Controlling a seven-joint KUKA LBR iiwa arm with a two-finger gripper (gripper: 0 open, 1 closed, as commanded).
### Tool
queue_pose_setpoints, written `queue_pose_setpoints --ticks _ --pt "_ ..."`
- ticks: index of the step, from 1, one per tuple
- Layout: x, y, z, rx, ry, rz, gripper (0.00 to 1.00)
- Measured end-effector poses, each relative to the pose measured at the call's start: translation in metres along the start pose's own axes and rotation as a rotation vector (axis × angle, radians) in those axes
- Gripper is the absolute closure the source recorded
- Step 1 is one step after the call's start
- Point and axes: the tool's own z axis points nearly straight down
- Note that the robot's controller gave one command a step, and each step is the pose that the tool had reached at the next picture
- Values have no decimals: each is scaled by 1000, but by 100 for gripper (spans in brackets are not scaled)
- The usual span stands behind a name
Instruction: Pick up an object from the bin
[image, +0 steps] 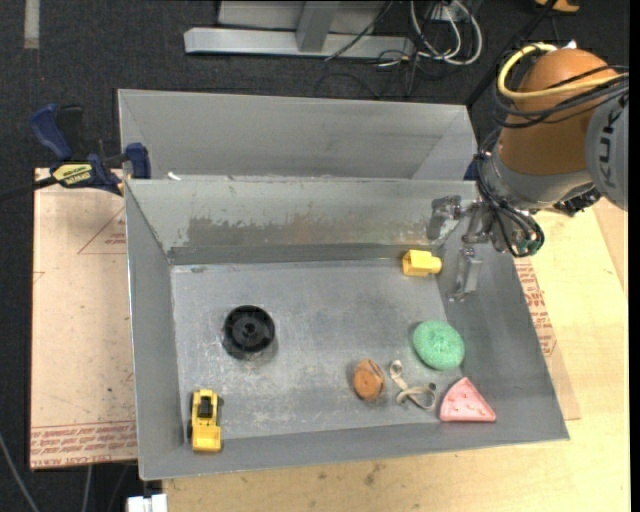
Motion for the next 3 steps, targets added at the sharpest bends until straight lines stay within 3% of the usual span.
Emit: queue_pose_setpoints --ticks 1,2,3 --pt "-2 0 -5 1 -8 -2 0" --pt "33 -16 45 2 -13 -57 0" --pt "38 -17 87 0 -7 39 0"
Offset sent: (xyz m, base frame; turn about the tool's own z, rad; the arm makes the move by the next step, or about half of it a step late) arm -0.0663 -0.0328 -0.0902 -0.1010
